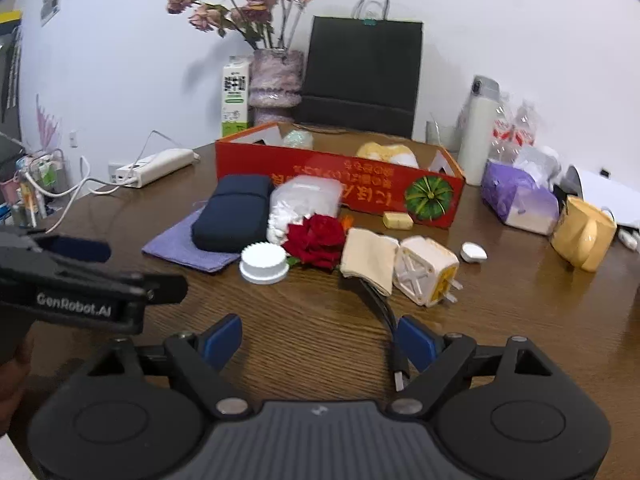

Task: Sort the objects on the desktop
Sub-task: 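Grasp the white ridged cap with left gripper while right grasps tan sponge, then carry the cap and sponge to the box and release them, then return both grippers to the remaining items on the desk, then grasp the navy pouch with left gripper while right grasps the black cable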

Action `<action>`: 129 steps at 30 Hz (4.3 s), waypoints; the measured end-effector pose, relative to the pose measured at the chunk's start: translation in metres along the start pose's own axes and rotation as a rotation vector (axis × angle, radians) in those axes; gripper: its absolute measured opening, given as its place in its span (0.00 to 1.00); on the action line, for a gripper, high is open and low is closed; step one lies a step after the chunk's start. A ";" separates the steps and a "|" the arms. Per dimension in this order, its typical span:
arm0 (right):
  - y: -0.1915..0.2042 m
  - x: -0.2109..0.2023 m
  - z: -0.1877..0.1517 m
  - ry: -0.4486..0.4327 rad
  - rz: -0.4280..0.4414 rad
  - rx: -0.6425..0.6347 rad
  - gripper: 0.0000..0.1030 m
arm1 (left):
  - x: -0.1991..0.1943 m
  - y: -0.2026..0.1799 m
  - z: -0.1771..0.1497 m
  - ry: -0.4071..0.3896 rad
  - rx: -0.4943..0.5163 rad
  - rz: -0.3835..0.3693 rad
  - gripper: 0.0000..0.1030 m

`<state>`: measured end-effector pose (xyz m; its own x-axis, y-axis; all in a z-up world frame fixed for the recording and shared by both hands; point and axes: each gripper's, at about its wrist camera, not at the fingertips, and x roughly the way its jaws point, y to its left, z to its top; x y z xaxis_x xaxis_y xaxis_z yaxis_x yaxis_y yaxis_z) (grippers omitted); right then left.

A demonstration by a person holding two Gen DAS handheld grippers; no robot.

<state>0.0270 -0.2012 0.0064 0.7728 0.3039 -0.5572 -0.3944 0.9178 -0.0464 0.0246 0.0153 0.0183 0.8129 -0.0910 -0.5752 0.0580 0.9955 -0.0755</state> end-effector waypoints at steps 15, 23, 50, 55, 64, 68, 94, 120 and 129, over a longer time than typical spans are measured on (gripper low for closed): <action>-0.034 0.048 0.040 -0.015 0.026 0.098 0.45 | 0.042 -0.042 0.034 0.040 0.176 -0.164 0.76; -0.056 0.057 0.046 0.005 0.101 0.227 0.08 | 0.065 -0.048 0.043 0.094 0.111 -0.146 0.36; -0.012 -0.053 0.027 -0.084 0.183 0.131 0.07 | -0.055 0.053 0.036 -0.011 -0.334 -0.456 0.35; -0.020 -0.044 0.033 -0.077 0.204 0.178 0.07 | -0.039 0.063 0.038 0.007 -0.401 -0.524 0.35; -0.032 -0.006 0.072 -0.085 0.176 0.154 0.07 | 0.005 0.047 0.095 -0.007 -0.263 -0.372 0.35; -0.050 0.029 0.121 -0.097 0.167 0.110 0.07 | 0.038 0.033 0.149 -0.067 -0.084 -0.239 0.35; -0.102 0.255 0.265 0.264 0.104 0.161 0.67 | 0.191 0.040 0.246 0.137 0.108 0.088 0.90; -0.025 0.005 0.001 0.010 0.018 0.054 0.79 | 0.017 -0.003 0.004 0.008 -0.019 0.031 1.00; -0.029 0.006 -0.002 -0.029 -0.041 0.076 0.74 | 0.021 -0.002 -0.002 0.040 -0.032 0.041 1.00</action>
<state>0.0422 -0.2264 0.0024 0.8019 0.2718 -0.5321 -0.3240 0.9461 -0.0049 0.0404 0.0116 0.0051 0.7902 -0.0521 -0.6106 0.0063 0.9970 -0.0768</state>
